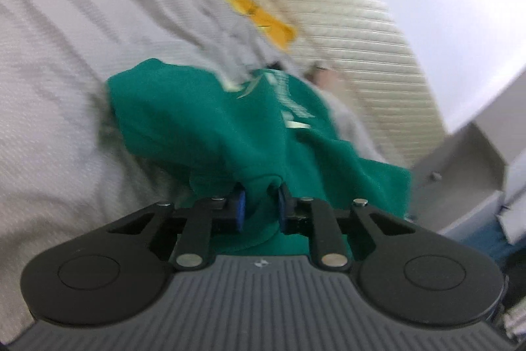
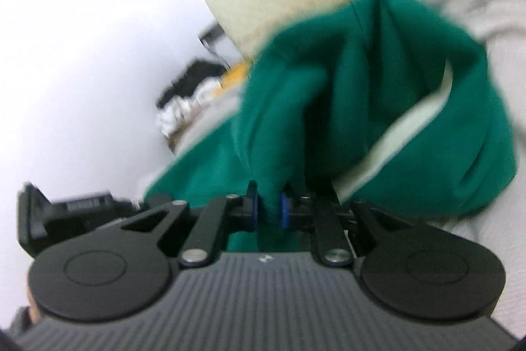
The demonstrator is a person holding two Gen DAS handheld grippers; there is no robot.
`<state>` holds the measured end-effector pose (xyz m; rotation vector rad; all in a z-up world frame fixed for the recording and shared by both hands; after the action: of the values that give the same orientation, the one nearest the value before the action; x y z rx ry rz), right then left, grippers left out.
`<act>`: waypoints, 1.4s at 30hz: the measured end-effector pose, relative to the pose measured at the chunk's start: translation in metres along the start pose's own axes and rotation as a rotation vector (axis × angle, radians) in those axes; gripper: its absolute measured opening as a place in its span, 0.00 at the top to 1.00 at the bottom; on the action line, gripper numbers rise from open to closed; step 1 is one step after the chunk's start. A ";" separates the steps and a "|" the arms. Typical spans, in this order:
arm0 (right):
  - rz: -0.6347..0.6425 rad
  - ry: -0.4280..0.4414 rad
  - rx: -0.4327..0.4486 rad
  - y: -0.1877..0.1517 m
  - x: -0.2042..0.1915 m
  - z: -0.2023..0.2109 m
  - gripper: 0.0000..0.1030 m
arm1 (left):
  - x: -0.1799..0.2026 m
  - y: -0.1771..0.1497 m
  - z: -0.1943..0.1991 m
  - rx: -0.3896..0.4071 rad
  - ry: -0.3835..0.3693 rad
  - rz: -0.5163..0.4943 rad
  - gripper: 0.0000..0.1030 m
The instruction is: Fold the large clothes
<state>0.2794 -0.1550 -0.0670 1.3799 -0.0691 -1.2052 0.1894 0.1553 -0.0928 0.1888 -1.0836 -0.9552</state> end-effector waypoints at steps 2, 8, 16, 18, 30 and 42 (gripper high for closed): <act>0.026 -0.002 0.042 0.008 -0.016 0.027 0.85 | 0.008 -0.005 0.010 -0.017 -0.075 0.005 0.80; 0.020 -0.029 0.134 0.005 -0.042 0.112 0.85 | 0.041 -0.030 0.042 -0.061 -0.233 -0.017 0.80; -0.041 -0.136 0.163 -0.038 -0.046 0.188 0.85 | 0.043 -0.097 0.066 -0.213 -0.244 -0.001 0.79; -0.119 -0.198 0.111 -0.051 -0.029 0.189 0.84 | 0.043 -0.106 0.060 -0.251 -0.205 -0.001 0.79; -0.369 -0.203 0.097 -0.070 0.012 0.199 0.22 | 0.009 -0.100 0.022 -0.297 -0.133 0.260 0.18; -0.446 -0.218 0.087 -0.068 0.039 0.171 0.22 | 0.025 -0.091 -0.025 -0.290 -0.197 0.205 0.09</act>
<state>0.1437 -0.2830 -0.0926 1.3747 0.0366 -1.7412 0.1610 0.0741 -0.1392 -0.2547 -1.1061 -0.9462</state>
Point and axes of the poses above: each gripper's, at about its wrist camera, not at the fingertips, and z roughly against the way its jaws point, x to its right, y to its top, the point moved 2 cm from there along -z, roughly the way its jaws point, and after that the axes turned 6 degrees about y, right-handed, at the moved point
